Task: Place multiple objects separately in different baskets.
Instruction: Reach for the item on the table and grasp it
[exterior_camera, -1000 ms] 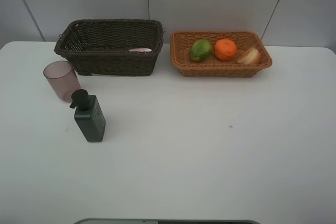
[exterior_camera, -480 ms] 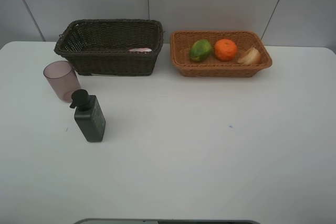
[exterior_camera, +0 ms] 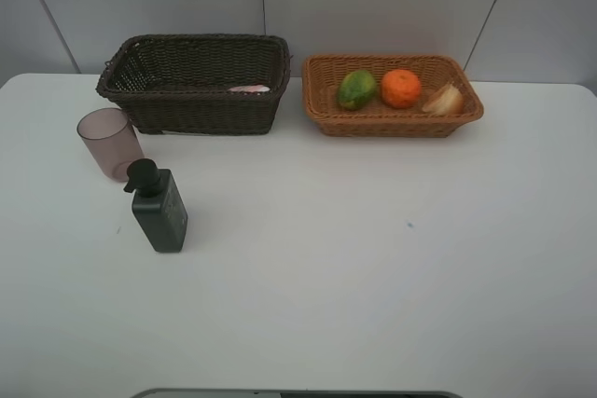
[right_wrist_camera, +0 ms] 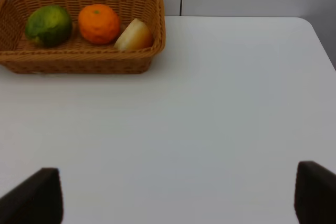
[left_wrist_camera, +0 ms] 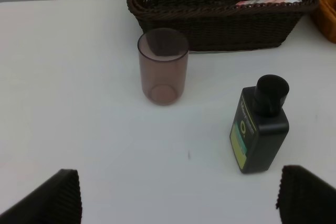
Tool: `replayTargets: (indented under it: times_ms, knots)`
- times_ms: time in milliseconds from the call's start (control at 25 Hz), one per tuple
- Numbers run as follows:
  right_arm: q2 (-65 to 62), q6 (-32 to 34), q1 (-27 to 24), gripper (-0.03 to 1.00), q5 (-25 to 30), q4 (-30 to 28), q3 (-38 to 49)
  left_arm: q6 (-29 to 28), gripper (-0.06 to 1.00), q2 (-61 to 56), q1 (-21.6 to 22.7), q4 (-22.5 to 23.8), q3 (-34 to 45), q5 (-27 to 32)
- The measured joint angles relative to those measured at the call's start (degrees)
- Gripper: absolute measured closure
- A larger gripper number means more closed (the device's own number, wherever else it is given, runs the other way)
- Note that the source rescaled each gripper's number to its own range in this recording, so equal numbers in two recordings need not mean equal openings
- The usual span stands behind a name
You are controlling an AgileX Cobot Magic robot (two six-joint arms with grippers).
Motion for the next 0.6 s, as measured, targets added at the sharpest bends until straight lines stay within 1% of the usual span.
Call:
replayTargets:
  times_ms: [600]
  knots:
    - [0.0, 0.0, 0.0, 0.09, 0.0, 0.05, 0.0, 0.0, -0.02, 0.0, 0.0, 0.0, 0.0, 0.0]
